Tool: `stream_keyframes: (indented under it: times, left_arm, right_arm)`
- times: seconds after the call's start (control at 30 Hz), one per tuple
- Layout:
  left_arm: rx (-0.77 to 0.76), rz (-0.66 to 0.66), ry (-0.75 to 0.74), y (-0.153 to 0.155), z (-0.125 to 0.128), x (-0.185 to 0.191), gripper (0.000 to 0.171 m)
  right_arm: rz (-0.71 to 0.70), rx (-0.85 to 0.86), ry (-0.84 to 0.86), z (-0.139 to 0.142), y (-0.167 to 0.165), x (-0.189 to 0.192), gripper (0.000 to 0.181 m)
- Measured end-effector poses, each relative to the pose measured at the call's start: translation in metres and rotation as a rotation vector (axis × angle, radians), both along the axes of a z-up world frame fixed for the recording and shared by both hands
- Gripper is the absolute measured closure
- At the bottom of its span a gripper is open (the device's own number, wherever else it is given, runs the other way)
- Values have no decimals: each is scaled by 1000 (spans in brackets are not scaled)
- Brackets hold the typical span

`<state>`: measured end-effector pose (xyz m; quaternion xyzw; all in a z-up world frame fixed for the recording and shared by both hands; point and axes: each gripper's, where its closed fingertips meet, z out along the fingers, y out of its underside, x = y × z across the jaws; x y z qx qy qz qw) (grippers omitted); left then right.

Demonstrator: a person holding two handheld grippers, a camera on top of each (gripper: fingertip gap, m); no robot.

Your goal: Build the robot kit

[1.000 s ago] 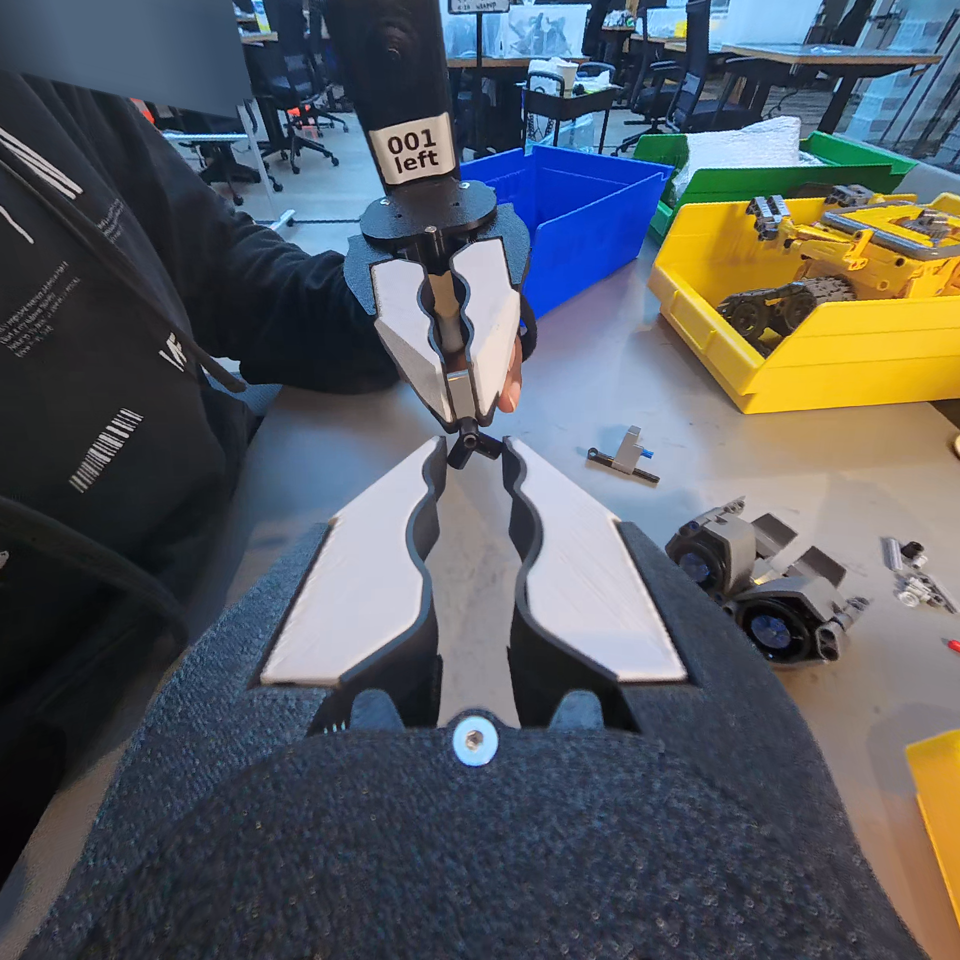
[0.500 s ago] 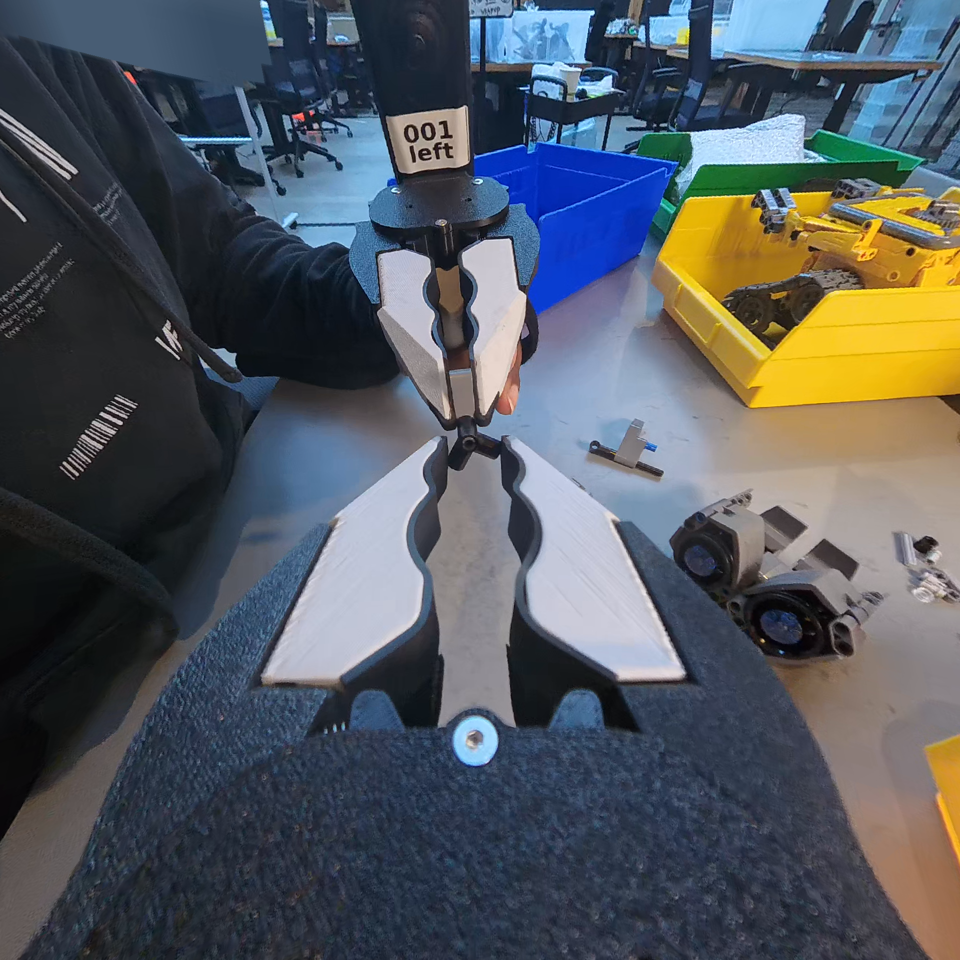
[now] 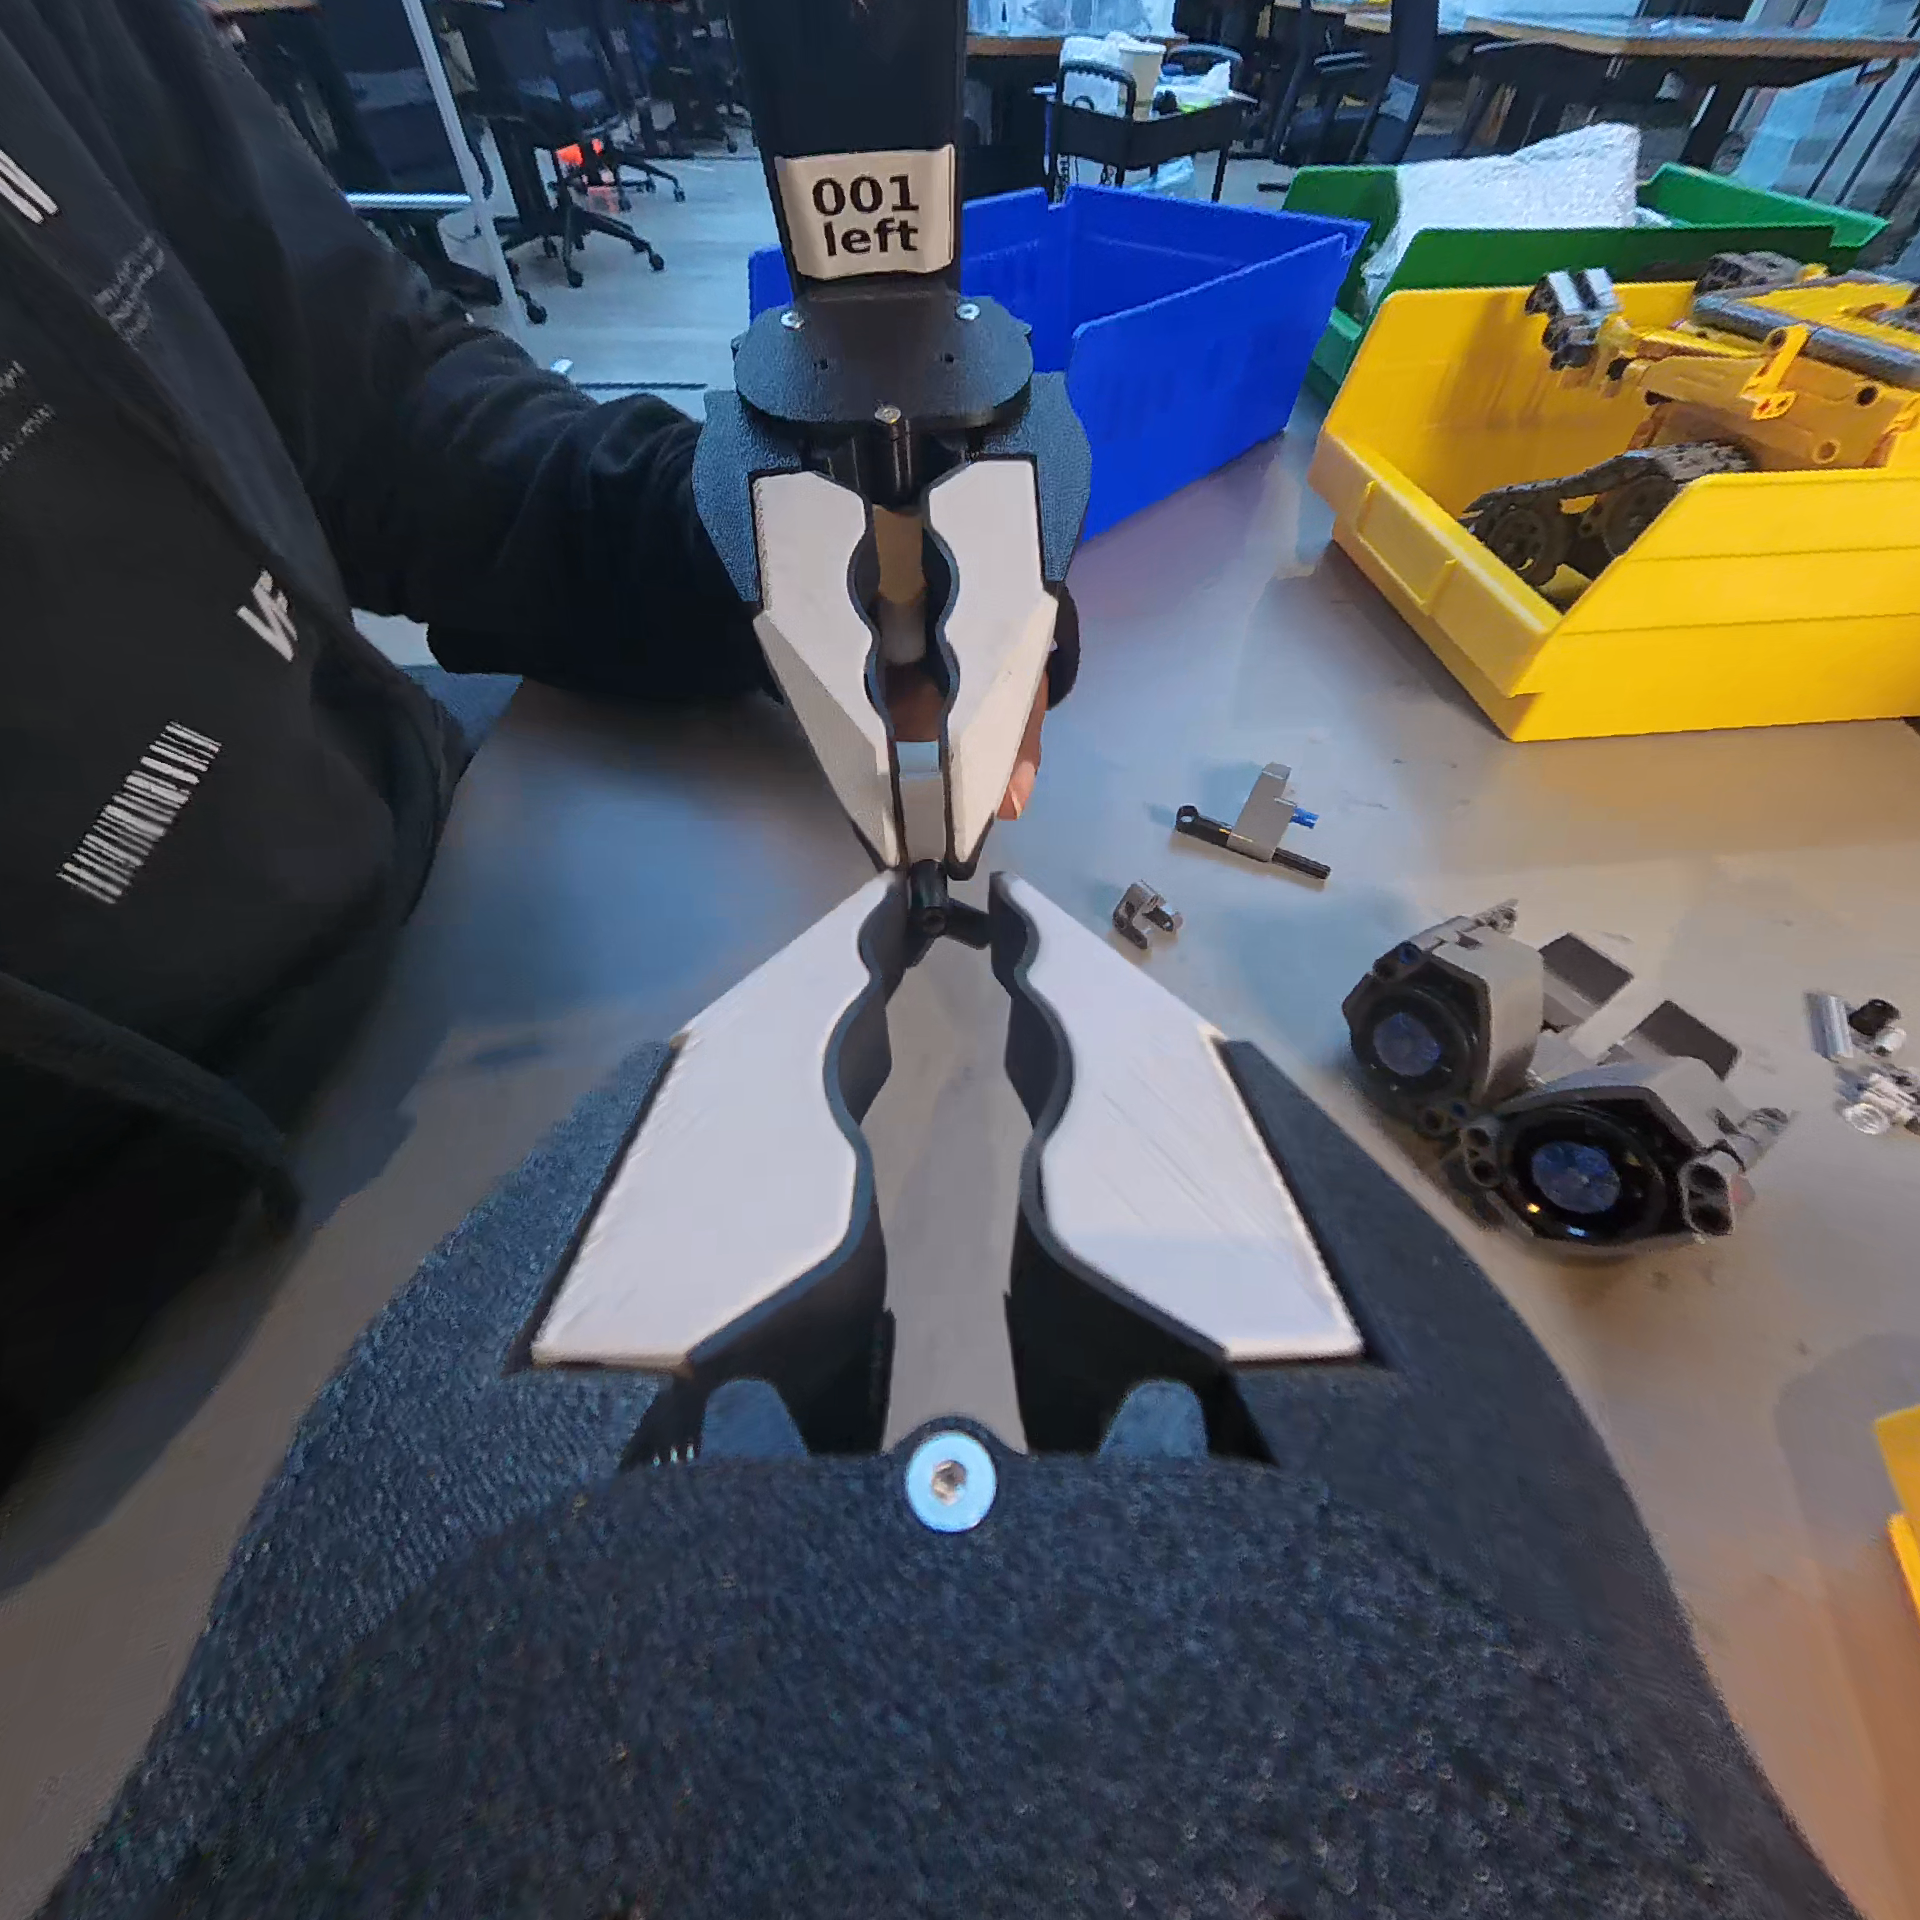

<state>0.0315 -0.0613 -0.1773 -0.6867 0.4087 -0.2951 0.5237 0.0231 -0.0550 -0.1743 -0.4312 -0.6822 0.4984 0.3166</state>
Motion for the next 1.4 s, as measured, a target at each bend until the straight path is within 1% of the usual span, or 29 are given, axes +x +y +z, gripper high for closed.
stream_keyframes:
  times: [0.07, 0.27, 0.4, 0.53, 0.63, 0.77, 0.93, 1.07, 1.17, 1.3, 1.4]
  left_arm:
    - [-16, -8, 8, 0, -4, 1, 165]
    - [-54, 5, -18, 3, -7, 2, 165]
    - [-73, 15, 27, 4, -15, 1, 165]
    - [-72, 2, 59, 2, -19, 3, 165]
    - [-75, -8, 59, 0, -19, 5, 165]
    - [-85, -16, 56, -1, -20, 5, 165]
    - [-101, -27, 65, -2, -25, 6, 165]
    - [-114, -33, 89, -3, -30, 8, 165]
    - [-128, -23, 143, -3, -38, 7, 165]
    - [-177, -4, 258, -2, -59, 3, 164]
    - [-207, 1, 310, -3, -69, 1, 165]
  right_arm:
    - [17, 12, -18, -5, -3, 1, 171]
    - [16, -7, -33, -8, 0, 2, 173]
    - [15, 7, -54, -16, 1, 1, 172]
    - [19, 25, -67, -21, 2, 1, 167]
    - [36, 6, -76, -22, 1, 3, 164]
    - [68, 24, -93, -26, -4, 5, 163]
    - [71, 84, -128, -36, -7, 2, 168]
    - [84, 89, -151, -41, -10, 2, 172]
    - [84, 90, -185, -47, -9, 3, 173]
    - [65, 161, -275, -68, -8, 2, 173]
    - [64, 232, -323, -79, -9, 2, 170]
